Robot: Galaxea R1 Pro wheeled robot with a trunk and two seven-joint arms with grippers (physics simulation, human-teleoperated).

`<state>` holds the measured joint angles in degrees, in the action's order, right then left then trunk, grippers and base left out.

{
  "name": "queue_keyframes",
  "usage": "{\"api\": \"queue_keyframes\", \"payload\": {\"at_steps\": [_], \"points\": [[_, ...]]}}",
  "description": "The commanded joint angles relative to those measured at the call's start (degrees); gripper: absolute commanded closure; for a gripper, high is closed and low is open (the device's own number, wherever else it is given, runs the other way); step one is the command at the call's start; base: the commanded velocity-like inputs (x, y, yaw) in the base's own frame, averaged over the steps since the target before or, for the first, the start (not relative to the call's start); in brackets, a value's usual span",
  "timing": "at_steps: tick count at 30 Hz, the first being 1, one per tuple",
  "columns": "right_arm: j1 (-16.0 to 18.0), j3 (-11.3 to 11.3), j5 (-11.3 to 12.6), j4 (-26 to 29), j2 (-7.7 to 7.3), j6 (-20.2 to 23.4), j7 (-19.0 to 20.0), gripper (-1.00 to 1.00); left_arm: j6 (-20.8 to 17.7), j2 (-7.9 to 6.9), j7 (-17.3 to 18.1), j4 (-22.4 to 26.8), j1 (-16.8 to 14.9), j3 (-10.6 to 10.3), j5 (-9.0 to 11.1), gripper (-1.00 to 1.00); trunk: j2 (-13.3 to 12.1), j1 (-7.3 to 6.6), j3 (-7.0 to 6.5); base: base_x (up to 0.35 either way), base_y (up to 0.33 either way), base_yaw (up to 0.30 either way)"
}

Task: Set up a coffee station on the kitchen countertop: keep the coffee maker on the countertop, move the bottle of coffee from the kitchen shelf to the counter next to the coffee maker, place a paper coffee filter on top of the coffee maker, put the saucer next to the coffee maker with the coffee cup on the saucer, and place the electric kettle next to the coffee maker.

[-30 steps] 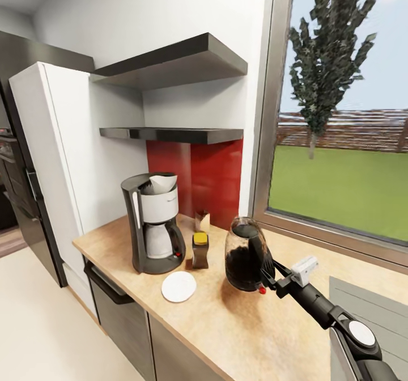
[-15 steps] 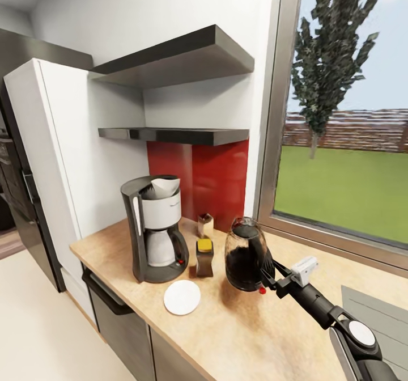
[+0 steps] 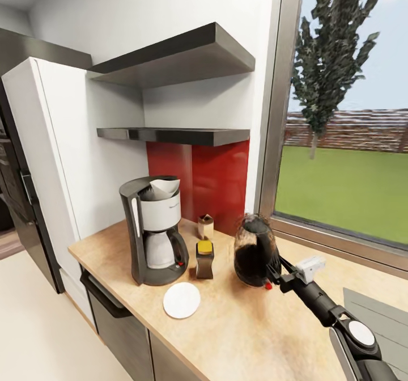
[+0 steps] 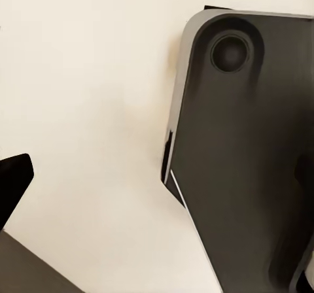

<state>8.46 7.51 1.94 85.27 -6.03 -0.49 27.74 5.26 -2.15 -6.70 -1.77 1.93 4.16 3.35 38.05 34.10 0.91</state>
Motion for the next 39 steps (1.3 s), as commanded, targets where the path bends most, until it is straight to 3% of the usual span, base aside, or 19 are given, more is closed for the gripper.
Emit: {"api": "queue_keyframes", "payload": {"at_steps": [1, 3, 8, 39], "points": [[0.05, -0.21, 0.47, -0.04, 0.09, -0.07, -2.05, 1.0, 0.37, -0.1, 0.12, -0.12, -0.07, 0.35, 0.33, -1.0, 0.09, 0.02, 0.09, 0.001, 0.0, 0.0], [0.15, -0.28, 0.51, -0.08, 0.26, -0.04, -4.42, 1.0, 0.37, -0.17, 0.17, -0.1, -0.08, 0.33, 0.34, -1.0, 0.09, 0.02, 0.09, 0.0, 0.0, 0.0], [0.56, -0.34, 0.52, -0.02, 0.49, 0.05, -5.33, 1.0, 0.36, -0.3, 0.18, -0.12, -0.13, 0.33, 0.39, -1.0, 0.09, 0.02, 0.09, 0.009, 0.008, 0.0], [0.68, -0.15, 0.45, 0.03, 0.84, -0.12, -5.36, 1.0, 0.38, -0.14, -0.6, -0.1, -0.14, 0.41, 0.16, -1.0, 0.09, 0.02, 0.09, 0.055, 0.049, 0.0]]}}
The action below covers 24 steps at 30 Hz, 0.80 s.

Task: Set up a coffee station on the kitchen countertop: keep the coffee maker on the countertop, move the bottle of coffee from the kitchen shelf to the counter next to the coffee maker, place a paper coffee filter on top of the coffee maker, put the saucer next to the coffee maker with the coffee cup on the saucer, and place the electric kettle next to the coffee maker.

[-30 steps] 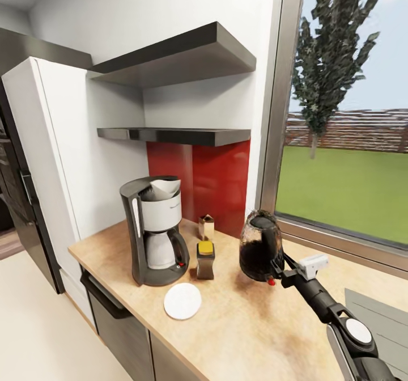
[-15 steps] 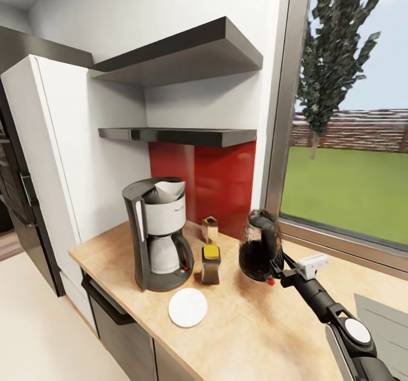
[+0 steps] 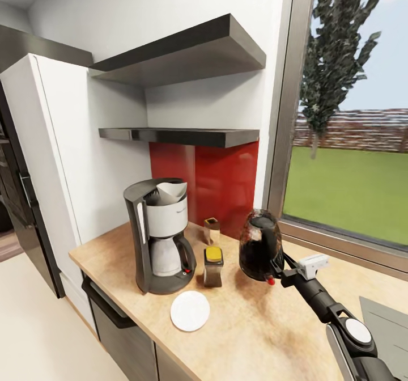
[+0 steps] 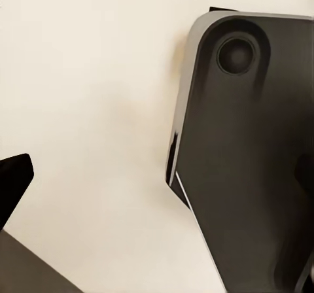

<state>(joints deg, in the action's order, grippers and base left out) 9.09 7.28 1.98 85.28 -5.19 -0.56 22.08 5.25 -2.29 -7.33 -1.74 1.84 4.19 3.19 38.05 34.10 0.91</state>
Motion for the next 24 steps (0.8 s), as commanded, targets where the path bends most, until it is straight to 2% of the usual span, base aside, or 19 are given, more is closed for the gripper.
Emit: {"api": "queue_keyframes", "payload": {"at_steps": [1, 6, 14, 24], "points": [[0.05, 0.09, 0.44, 0.03, 0.01, -0.09, 0.31, 1.0, 0.38, 0.0, 0.04, -0.12, -0.06, 0.38, 0.34, -1.0, 0.08, 0.02, 0.08, 0.0, 0.0, 0.0], [0.05, 0.05, 0.47, 0.13, 0.01, -0.14, 0.33, 1.0, 0.37, -0.11, 0.02, -0.14, -0.08, 0.38, 0.41, -1.0, 0.08, 0.02, 0.08, 0.014, 0.01, 0.0], [0.05, -0.07, 0.48, 0.15, 0.01, -0.14, 0.35, 1.0, 0.37, 0.06, -0.05, -0.18, -0.08, 0.39, 0.52, -1.0, 0.08, 0.02, 0.08, 0.175, 0.161, 0.0], [0.05, -0.08, 0.48, 0.15, 0.01, -0.13, 0.42, 1.0, 0.46, 0.16, -0.05, -0.19, -0.08, 0.47, 0.59, -1.0, 0.08, 0.02, 0.08, 0.02, 0.017, 0.0]]}}
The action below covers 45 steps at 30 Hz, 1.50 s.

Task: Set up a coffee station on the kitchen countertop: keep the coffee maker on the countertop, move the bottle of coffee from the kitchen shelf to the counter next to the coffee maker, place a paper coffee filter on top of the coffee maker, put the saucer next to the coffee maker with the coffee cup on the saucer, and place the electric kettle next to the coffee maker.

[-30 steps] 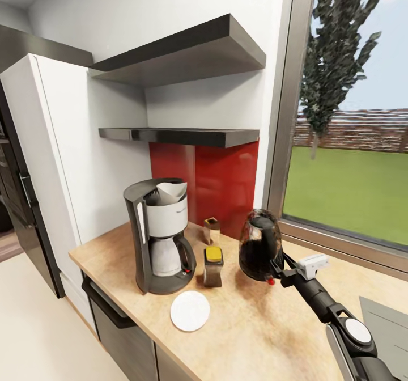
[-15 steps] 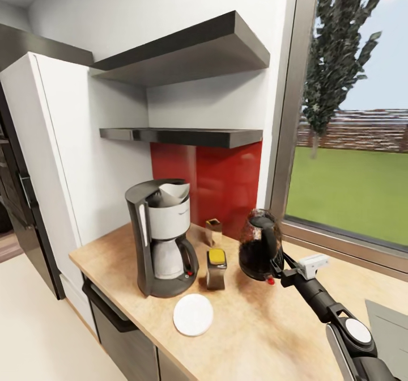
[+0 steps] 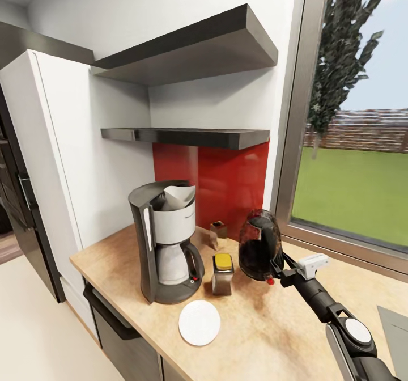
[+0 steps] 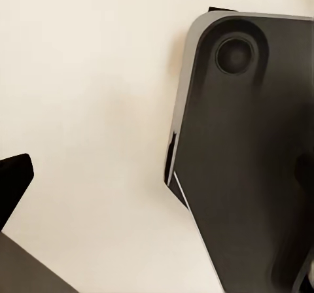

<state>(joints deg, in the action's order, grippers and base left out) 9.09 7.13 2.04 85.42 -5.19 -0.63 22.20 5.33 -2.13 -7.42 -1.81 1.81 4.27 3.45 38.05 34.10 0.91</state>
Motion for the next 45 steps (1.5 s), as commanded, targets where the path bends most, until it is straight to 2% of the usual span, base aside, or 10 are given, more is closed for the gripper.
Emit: {"api": "queue_keyframes", "payload": {"at_steps": [1, 45], "points": [[0.05, 0.08, 0.42, 0.02, 0.01, -0.05, 0.3, 1.0, 0.39, 0.01, 0.04, -0.11, -0.05, 0.37, 0.33, -1.0, 0.08, 0.02, 0.08, 0.0, 0.0, 0.0], [0.05, -0.1, 0.02, -2.01, 0.09, -0.11, 0.21, 1.0, 0.3, -0.07, 0.13, -0.1, -0.05, 0.33, 0.41, -1.0, 0.08, 0.02, 0.08, 0.0, 0.011, 0.0]]}}
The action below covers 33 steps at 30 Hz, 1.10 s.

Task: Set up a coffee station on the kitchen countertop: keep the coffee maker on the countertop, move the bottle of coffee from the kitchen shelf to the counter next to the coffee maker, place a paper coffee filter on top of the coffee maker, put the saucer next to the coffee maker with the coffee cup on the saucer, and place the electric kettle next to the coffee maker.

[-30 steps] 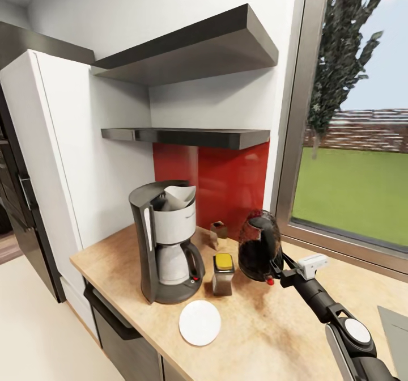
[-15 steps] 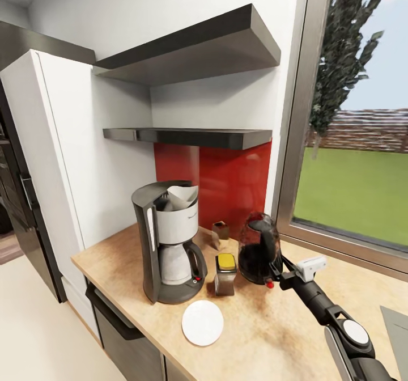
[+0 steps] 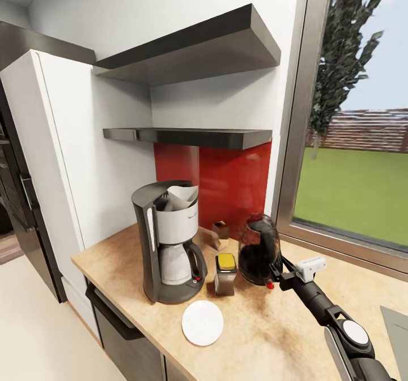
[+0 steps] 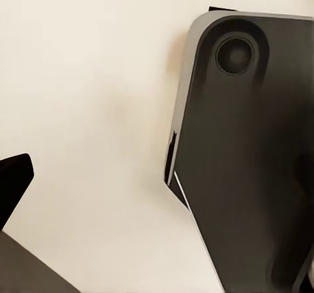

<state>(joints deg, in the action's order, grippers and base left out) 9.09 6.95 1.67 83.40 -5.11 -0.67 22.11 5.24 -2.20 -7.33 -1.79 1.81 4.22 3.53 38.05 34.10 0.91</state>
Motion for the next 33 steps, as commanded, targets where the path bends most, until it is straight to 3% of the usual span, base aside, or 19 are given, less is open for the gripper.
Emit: {"api": "queue_keyframes", "payload": {"at_steps": [1, 2, 3, 33], "points": [[0.05, 0.08, 0.38, 0.01, 0.01, -0.06, 0.3, 1.0, 0.39, 0.0, 0.04, -0.13, -0.05, 0.4, 0.34, -1.0, 0.08, 0.02, 0.08, 0.0, 0.0, 0.0], [0.05, 0.08, 0.37, 0.01, 0.01, -0.05, 0.3, 1.0, 0.39, 0.0, 0.04, -0.12, -0.05, 0.4, 0.34, -1.0, 0.08, 0.02, 0.08, 0.0, 0.0, 0.0], [0.05, 0.08, 0.36, 0.01, 0.01, -0.04, 0.3, -1.0, 0.39, 0.0, 0.04, -0.13, -0.05, 0.4, 0.34, -1.0, 0.08, 0.02, 0.08, 0.0, 0.0, 0.0], [0.05, -0.01, 0.35, -0.08, 0.01, 0.05, 0.31, -1.0, 0.49, -0.08, -0.05, -0.09, -0.05, 0.43, 0.17, -1.0, 0.08, 0.02, 0.08, -0.013, 0.001, 0.0]]}}
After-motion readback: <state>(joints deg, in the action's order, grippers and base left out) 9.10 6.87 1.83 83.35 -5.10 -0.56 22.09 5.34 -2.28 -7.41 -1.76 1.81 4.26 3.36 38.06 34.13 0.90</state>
